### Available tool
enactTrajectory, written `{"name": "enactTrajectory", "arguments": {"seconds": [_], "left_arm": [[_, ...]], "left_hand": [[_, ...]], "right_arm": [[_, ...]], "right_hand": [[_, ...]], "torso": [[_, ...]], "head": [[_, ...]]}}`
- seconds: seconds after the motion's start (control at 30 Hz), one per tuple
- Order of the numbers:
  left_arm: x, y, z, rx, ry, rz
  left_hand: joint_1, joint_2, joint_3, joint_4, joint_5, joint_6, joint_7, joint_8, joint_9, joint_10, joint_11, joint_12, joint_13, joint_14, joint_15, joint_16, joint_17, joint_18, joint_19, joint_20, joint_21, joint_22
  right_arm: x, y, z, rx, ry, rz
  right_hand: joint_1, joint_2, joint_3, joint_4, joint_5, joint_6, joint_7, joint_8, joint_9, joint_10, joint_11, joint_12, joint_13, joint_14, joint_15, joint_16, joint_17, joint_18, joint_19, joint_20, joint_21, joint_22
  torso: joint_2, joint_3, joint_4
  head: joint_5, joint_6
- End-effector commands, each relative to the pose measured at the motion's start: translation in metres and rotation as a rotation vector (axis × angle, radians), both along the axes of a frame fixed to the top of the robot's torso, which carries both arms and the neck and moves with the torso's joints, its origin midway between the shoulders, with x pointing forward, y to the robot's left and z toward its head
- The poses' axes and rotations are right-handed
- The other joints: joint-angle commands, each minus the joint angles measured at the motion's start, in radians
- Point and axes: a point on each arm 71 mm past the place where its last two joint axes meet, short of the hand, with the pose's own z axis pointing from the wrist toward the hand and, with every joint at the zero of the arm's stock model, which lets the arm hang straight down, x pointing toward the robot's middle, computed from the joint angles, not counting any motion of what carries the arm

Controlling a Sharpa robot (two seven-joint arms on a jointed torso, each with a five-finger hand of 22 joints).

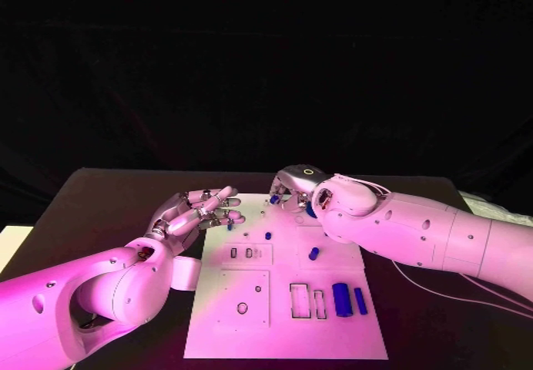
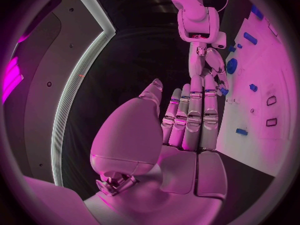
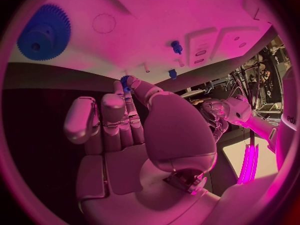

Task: Assemble the parts on the task board

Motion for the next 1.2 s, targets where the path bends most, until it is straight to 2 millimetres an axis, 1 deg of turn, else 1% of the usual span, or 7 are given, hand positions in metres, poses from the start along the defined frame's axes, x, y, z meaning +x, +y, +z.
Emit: {"name": "enactTrajectory", "arguments": {"seconds": [0.03,0.23,0.9,1.0,1.1,1.17,1.2], "left_arm": [[-0.001,-0.003,0.002,-0.016,-0.004,-0.024],[-0.001,-0.004,0.003,-0.017,-0.005,-0.027],[-0.002,-0.006,0.006,-0.019,-0.006,-0.038],[-0.002,-0.006,0.007,-0.019,-0.006,-0.039],[-0.002,-0.006,0.007,-0.019,-0.006,-0.039],[-0.002,-0.006,0.007,-0.019,-0.006,-0.040],[-0.002,-0.006,0.007,-0.018,-0.006,-0.040]], "left_hand": [[0.002,0.002,-0.004,-0.003,-0.003,0.004,0.005,-0.006,-0.001,0.005,0.003,-0.005,0.002,-0.003,0.002,-0.007,0.001,0.011,0.003,0.004,-0.005,-0.001],[0.002,0.002,-0.004,-0.003,-0.003,0.004,0.005,-0.006,-0.001,0.005,0.003,-0.005,0.002,-0.003,0.002,-0.007,0.001,0.011,0.003,0.004,-0.005,-0.001],[0.004,0.003,-0.005,-0.005,-0.003,0.004,0.005,-0.007,0.000,0.006,0.003,-0.006,0.002,-0.003,0.002,-0.008,0.003,0.012,0.004,0.004,-0.006,-0.002],[0.004,0.003,-0.005,-0.005,-0.003,0.004,0.005,-0.007,0.000,0.006,0.003,-0.006,0.002,-0.003,0.002,-0.008,0.003,0.012,0.004,0.004,-0.006,-0.002],[0.004,0.003,-0.005,-0.005,-0.003,0.004,0.005,-0.007,0.000,0.006,0.003,-0.006,0.002,-0.003,0.002,-0.008,0.003,0.012,0.004,0.004,-0.006,-0.002],[0.004,0.003,-0.005,-0.005,-0.003,0.004,0.005,-0.007,0.000,0.006,0.003,-0.006,0.002,-0.003,0.002,-0.008,0.003,0.012,0.004,0.004,-0.006,-0.002],[0.004,0.003,-0.005,-0.005,-0.003,0.004,0.005,-0.007,0.000,0.006,0.003,-0.006,0.002,-0.003,0.002,-0.008,0.003,0.012,0.004,0.004,-0.006,-0.002]], "right_arm": [[0.002,0.003,0.001,-0.002,-0.020,-0.004],[0.005,0.008,-0.001,-0.011,-0.018,-0.005],[0.012,0.019,-0.009,-0.078,0.035,-0.016],[0.013,0.018,-0.010,-0.084,0.039,-0.023],[0.014,0.018,-0.010,-0.083,0.037,-0.026],[0.014,0.018,-0.009,-0.077,0.030,-0.027],[0.014,0.018,-0.009,-0.073,0.025,-0.026]], "right_hand": [[-0.004,-0.005,0.007,0.001,-0.005,0.001,0.006,-0.002,0.001,-0.002,0.006,-0.005,-0.002,0.017,-0.003,0.005,-0.001,-0.011,-0.004,0.002,0.007,0.001],[-0.006,-0.007,0.007,0.002,-0.005,0.000,0.006,-0.003,0.001,-0.003,0.006,-0.005,-0.002,0.016,-0.002,0.005,-0.001,-0.011,-0.004,0.003,0.008,0.002],[-0.018,-0.016,0.006,0.011,-0.012,-0.007,0.009,-0.007,0.000,-0.012,0.009,-0.006,-0.003,0.011,0.000,-0.001,-0.012,-0.009,-0.012,0.005,0.006,-0.005],[-0.024,-0.024,0.006,0.016,-0.014,-0.023,0.015,-0.011,-0.003,-0.032,0.014,-0.007,-0.004,0.002,0.005,-0.022,-0.039,-0.005,-0.026,0.008,-0.005,-0.026],[-0.029,-0.040,0.005,0.020,-0.015,-0.063,0.028,-0.012,-0.013,-0.085,0.028,-0.008,-0.007,-0.013,0.016,-0.060,-0.085,0.003,-0.052,0.017,-0.030,-0.071],[-0.027,-0.049,0.000,0.019,-0.016,-0.088,0.036,-0.011,-0.018,-0.144,0.038,-0.007,-0.007,-0.020,0.024,-0.079,-0.109,0.008,-0.068,0.025,-0.046,-0.098],[-0.025,-0.056,-0.007,0.018,-0.017,-0.115,0.042,-0.011,-0.022,-0.181,0.045,-0.007,-0.007,-0.022,0.030,-0.086,-0.119,0.010,-0.075,0.030,-0.053,-0.110]], "torso": [[0.001,-0.0001,0.0009],[0.001,-0.0003,0.0020],[0.002,-0.0008,-0.0005],[0.002,-0.0007,-0.0003],[0.002,-0.0005,-0.0002],[0.002,-0.0007,-0.0002],[0.002,-0.0004,-0.0002]], "head": [[0.003,-0.001],[0.004,-0.001],[0.009,-0.007],[0.010,-0.007],[0.009,-0.007],[0.009,-0.006],[0.009,-0.006]]}}
